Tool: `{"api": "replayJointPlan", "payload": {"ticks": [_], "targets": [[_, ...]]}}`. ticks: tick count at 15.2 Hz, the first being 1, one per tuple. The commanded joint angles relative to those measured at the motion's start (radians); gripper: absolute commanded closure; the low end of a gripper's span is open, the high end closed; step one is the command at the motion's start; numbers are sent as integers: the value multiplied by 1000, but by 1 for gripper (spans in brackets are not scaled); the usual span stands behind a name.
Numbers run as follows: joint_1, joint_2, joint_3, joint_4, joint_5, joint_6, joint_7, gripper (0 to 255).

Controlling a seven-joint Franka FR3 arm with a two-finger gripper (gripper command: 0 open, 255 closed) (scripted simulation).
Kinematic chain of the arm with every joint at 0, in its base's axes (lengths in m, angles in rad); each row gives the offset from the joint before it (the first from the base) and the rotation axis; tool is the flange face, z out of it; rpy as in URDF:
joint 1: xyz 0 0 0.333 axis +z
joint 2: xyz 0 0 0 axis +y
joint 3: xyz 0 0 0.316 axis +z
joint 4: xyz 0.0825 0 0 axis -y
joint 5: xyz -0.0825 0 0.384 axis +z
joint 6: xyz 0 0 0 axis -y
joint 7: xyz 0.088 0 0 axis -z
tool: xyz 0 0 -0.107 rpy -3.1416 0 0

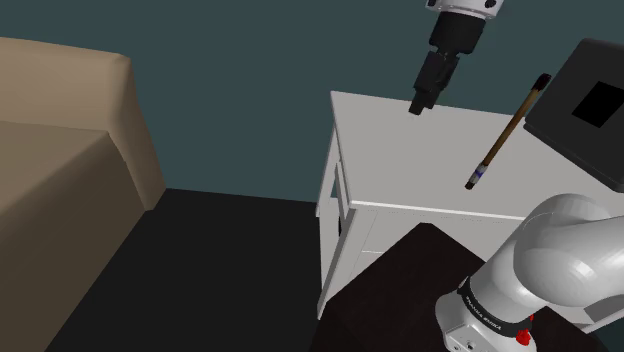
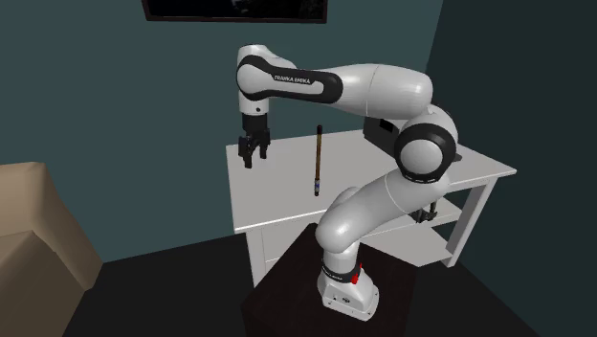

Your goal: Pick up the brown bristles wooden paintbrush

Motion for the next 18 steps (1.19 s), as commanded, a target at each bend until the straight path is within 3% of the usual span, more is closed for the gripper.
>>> {"api": "replayJointPlan", "payload": {"ticks": [1,9,18], "targets": [[0,0,0,0,0,0,0,0],[-28,-138,-122,37,-141,-153,-179,0],[-36,-207,-265,165,-316,-296,-407,0]]}}
